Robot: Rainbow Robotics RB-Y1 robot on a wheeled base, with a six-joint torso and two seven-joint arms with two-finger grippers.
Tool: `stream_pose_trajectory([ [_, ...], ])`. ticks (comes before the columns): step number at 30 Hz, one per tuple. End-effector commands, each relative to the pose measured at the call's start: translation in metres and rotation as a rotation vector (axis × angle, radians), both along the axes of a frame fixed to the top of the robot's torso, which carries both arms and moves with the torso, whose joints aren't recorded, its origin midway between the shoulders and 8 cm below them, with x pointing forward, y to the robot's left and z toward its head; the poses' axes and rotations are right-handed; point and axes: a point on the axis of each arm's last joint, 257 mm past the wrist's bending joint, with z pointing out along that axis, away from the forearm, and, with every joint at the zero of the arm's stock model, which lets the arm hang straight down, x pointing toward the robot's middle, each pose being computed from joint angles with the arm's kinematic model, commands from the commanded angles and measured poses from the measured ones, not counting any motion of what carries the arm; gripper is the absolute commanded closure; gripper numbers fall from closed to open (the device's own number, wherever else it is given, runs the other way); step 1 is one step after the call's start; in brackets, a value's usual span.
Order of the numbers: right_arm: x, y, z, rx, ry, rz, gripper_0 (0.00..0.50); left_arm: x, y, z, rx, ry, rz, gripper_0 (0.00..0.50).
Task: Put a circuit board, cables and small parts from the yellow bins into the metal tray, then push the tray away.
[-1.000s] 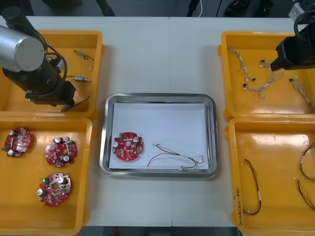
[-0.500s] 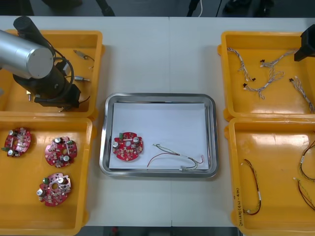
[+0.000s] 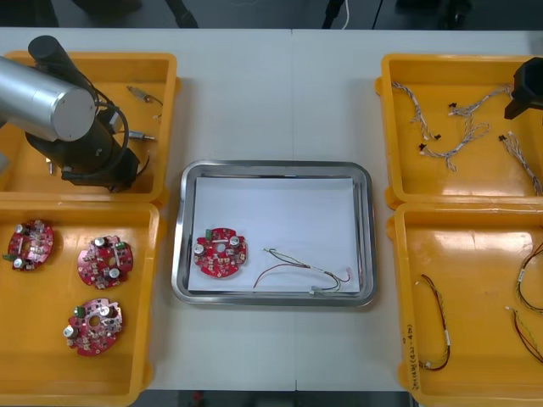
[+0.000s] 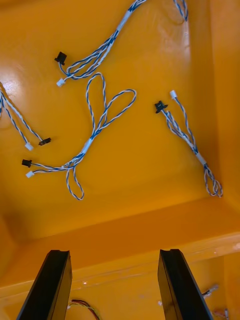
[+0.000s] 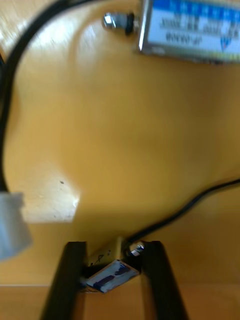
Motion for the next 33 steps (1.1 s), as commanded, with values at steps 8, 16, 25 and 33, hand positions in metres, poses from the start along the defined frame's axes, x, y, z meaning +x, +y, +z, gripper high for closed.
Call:
stream_pose_trajectory([
  [8,0.036,0.024,0.011,0.099,-0.072,-0.168,0.000,0.017,-0.017,0.021,0.000,-0.052,-0.033,0.500],
  [16,0.051,0.021,0.002,0.150,-0.075,-0.256,0.000,0.018,-0.018,0.024,-0.006,-0.057,-0.034,0.500],
  [25,0.062,0.019,-0.008,0.191,-0.086,-0.316,0.000,0.025,-0.023,0.050,-0.030,-0.075,-0.039,0.500],
  [33,0.071,0.014,-0.015,0.224,-0.099,-0.373,0.000,0.019,-0.019,0.082,-0.044,-0.045,-0.031,0.500],
])
